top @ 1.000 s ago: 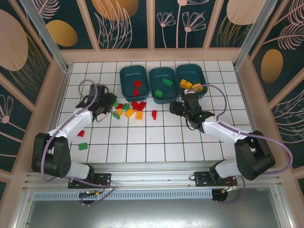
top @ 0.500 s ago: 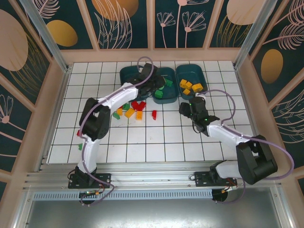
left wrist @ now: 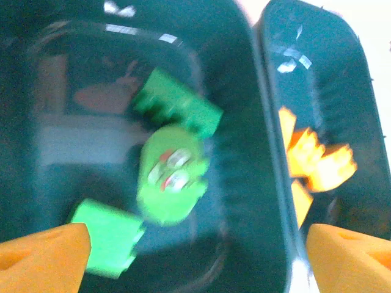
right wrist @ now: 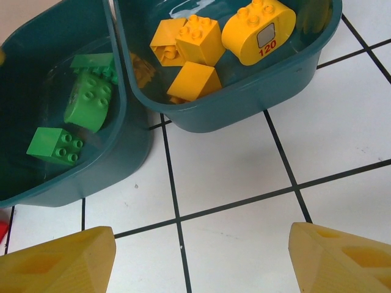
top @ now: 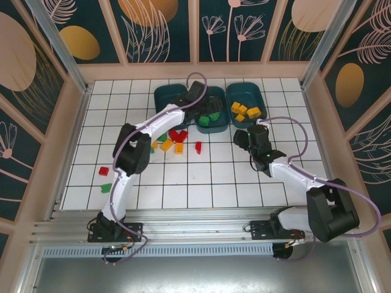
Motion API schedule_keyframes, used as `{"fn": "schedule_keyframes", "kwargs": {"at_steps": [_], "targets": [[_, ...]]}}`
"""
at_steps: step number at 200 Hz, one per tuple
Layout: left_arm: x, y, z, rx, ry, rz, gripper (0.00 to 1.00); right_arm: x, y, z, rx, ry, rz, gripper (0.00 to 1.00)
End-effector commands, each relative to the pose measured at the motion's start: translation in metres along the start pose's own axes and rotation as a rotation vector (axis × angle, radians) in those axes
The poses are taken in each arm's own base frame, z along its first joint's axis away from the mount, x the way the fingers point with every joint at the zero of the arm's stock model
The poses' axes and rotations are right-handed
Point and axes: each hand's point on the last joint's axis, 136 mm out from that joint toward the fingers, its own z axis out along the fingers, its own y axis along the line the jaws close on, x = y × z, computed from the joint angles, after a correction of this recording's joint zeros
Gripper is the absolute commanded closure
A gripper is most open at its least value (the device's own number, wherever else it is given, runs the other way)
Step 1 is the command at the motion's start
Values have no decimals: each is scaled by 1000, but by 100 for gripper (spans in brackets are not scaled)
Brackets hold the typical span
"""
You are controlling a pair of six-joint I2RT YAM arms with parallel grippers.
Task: Sort the legos into containers by color
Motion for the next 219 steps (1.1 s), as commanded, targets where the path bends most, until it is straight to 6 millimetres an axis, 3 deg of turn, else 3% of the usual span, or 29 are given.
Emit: {"fn": "schedule_keyframes", "kwargs": {"at_steps": [1, 16, 30, 41, 61, 94, 151, 189, 219], "targets": [[-33, -28, -93, 104, -194, 119, 1, -8, 3, -5, -6, -51, 16, 24], [-12, -12, -115, 124, -205, 150, 2, -9, 0, -6, 7, -63, 25, 24], [16, 8, -118, 109, -161, 164, 4, -10, -3, -7, 15, -78, 40, 25], [44, 18, -108, 93, -107, 189, 6, -11, -6, -8, 26, -92, 53, 24], [82, 17, -95, 37, -43, 278, 15, -10, -8, -8, 30, -105, 66, 24], [120, 33, -60, -68, 51, 280, 29, -9, -10, -5, 37, -99, 62, 24], [132, 53, -38, -196, 75, 310, 33, -8, -9, -5, 30, -99, 59, 25], [134, 66, -17, -280, 92, 300, 51, -8, -6, -6, 17, -93, 58, 25], [138, 79, -18, -338, 98, 292, 52, -9, -8, -7, 24, -100, 56, 25]]}}
